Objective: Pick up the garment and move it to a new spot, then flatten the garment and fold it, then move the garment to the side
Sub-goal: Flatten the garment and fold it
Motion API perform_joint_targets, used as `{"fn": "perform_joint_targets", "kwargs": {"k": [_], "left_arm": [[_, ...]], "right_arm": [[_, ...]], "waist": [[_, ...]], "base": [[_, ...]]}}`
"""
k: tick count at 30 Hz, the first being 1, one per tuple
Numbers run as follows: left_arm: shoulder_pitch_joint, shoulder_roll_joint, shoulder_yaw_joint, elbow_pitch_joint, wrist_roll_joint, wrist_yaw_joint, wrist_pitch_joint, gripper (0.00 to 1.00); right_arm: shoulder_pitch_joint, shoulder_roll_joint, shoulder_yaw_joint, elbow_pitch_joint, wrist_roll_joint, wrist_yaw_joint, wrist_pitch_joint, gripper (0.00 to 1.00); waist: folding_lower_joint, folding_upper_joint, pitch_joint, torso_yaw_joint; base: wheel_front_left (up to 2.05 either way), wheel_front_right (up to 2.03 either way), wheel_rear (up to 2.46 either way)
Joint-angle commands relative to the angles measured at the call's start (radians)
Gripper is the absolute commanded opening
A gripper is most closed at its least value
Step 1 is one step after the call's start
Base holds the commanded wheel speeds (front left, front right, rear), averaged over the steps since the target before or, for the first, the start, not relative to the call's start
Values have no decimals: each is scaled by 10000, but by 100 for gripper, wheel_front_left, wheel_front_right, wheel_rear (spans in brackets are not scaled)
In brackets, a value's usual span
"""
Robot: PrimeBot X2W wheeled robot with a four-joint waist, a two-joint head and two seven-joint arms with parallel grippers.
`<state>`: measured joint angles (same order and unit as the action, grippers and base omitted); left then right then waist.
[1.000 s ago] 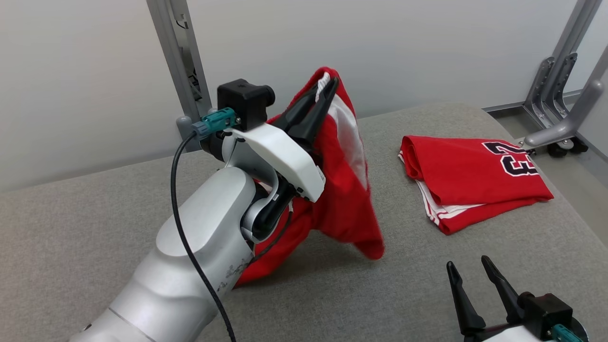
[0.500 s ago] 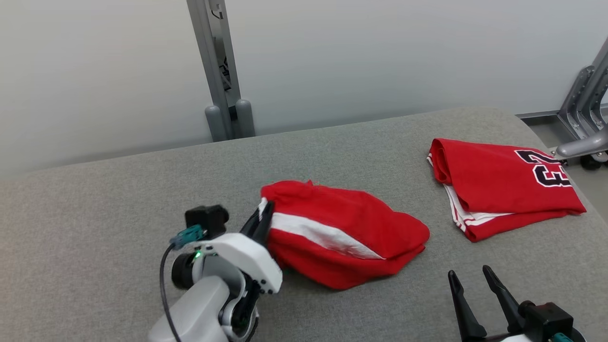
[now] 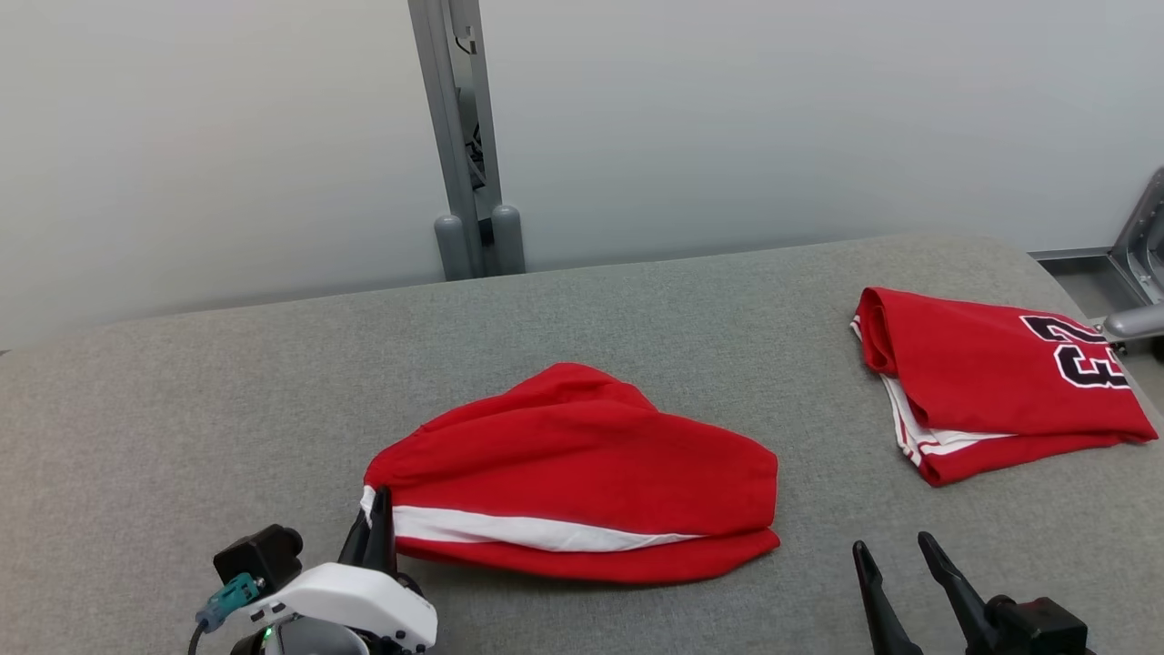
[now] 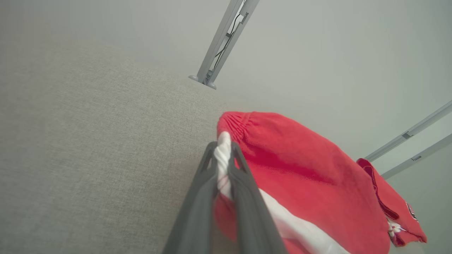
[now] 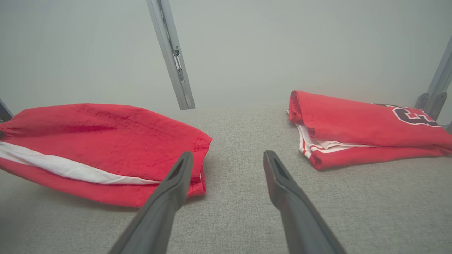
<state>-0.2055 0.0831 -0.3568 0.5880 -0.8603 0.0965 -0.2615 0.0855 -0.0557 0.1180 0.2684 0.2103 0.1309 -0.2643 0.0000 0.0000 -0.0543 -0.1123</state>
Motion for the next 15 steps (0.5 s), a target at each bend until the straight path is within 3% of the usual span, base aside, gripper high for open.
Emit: {"fn": "perform_joint_targets", "kwargs": {"k": [1,2,3,10,15], "left_arm": [[157,29,197,-99,298,-71,-43,13],[409,-18,347,-140,652,-157,-43,65],[488,-18,415,-166,880,-205,-43,100],[1008,-23,842,-698,2475,-330,-44,100],[1687,-53,1114,-1836,4072,-281,-42,100]], "right_arm": [[65,-9,38,46,34,-4,5,100],[52,-7,89,111,97,-4,5,100],[47,-11,110,156,114,-4,5,100],[-215,-8,396,563,543,-4,5,100],[-629,-7,635,1248,1235,-4,5,100]], "waist": [[0,0,-54,46],[0,0,-98,95],[0,0,-121,123],[0,0,-239,339],[0,0,-260,747]], "base": [[0,0,0],[0,0,0],[0,0,0],[0,0,0],[0,0,0]]}}
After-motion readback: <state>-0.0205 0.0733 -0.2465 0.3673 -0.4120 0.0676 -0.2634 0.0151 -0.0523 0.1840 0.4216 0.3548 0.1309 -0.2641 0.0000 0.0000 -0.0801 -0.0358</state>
